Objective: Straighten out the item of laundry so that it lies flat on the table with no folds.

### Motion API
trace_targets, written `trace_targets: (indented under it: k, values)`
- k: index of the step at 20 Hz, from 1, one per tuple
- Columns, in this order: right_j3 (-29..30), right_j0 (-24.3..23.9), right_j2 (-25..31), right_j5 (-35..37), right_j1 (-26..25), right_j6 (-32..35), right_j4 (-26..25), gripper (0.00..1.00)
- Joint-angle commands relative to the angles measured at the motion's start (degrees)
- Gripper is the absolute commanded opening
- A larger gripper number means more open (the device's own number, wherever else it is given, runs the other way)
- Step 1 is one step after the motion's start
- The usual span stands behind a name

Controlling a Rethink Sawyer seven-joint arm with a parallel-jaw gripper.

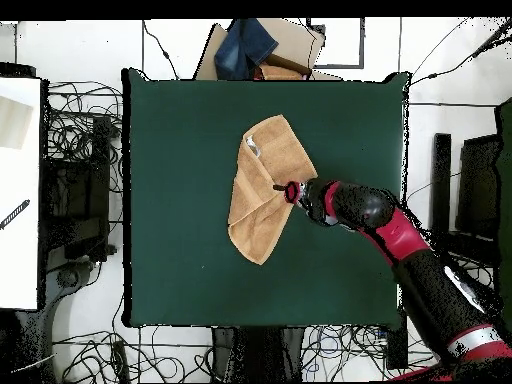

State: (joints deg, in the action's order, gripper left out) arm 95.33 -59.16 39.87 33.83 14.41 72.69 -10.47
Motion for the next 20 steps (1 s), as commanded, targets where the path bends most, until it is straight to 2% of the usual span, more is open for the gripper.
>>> trace_targets:
  k: [1,9,14,20]
  values:
    - [3.9,0.6,-1.6,-7.0,-2.4,3.1,-4.3,1.00]
    - [5.6,1.5,-2.2,-9.2,-1.8,5.5,-4.3,1.00]
    - [8.9,2.6,-2.4,-10.6,0.0,8.3,-3.2,1.00]
    - [8.5,3.3,-2.9,-9.1,0.9,8.1,-2.2,1.00]
